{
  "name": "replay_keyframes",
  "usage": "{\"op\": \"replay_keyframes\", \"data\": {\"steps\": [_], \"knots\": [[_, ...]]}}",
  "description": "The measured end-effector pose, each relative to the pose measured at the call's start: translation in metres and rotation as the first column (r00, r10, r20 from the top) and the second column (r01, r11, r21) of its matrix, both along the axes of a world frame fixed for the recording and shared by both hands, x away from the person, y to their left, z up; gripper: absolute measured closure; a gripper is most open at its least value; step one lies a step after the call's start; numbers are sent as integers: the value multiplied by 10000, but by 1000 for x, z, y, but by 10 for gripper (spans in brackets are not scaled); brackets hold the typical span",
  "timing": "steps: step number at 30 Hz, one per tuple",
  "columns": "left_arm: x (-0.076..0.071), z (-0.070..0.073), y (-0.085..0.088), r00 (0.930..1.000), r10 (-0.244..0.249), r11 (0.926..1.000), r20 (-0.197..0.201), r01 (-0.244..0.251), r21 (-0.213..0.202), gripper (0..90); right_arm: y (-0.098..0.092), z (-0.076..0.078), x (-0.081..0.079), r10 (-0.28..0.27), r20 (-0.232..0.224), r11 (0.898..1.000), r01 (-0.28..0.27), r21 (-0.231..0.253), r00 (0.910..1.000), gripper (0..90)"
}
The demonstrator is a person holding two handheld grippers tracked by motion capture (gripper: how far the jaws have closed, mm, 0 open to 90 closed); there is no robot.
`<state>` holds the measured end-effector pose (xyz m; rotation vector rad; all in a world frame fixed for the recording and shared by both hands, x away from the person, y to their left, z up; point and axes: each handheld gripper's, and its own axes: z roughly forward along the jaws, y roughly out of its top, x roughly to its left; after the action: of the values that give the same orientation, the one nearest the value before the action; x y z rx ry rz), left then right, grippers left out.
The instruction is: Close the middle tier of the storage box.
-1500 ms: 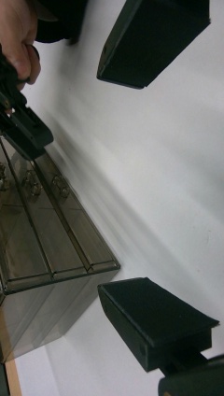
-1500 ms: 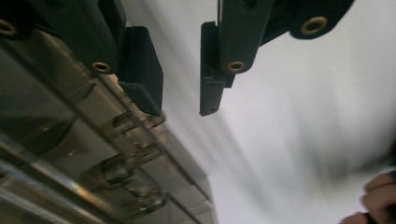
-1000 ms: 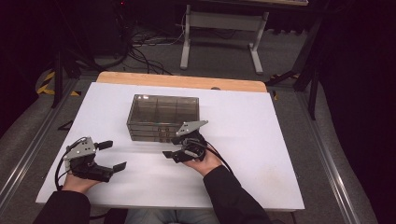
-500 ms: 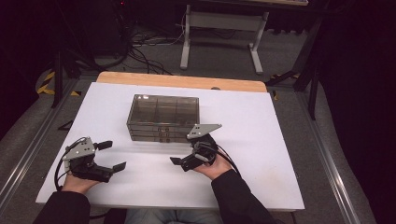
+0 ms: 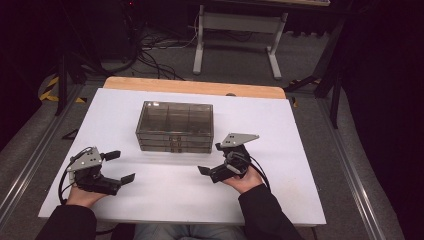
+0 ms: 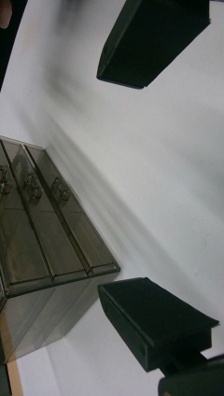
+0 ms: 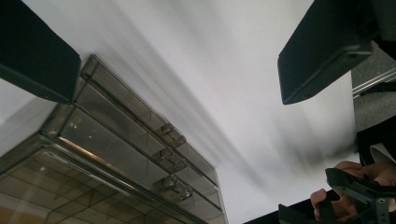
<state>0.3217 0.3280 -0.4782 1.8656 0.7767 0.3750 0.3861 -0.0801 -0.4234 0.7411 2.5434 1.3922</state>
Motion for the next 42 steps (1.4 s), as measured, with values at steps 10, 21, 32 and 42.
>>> {"op": "replay_keyframes", "data": {"steps": [10, 21, 32, 42], "knots": [[0, 0, 1, 10000, -24, 10000, 66, 23, 19, 27, -20, -4, -1, -416, -109, 9991, 416, 25, 9991, 2], [-1, 1, 1, 10000, 31, 9999, 9, -31, -106, 27, -42, -6, -6, -839, -76, 9961, 841, 264, 9964, 2], [-1, 1, 3, 9999, 43, 9999, 101, -42, -112, 27, -64, -11, -14, -1320, -103, 9903, 1324, 419, 9912, 3], [-2, 2, 3, 9999, 57, 9999, 118, -56, -122, 27, -87, -19, -22, -1781, -251, 9817, 1794, 639, 9837, 3]]}}
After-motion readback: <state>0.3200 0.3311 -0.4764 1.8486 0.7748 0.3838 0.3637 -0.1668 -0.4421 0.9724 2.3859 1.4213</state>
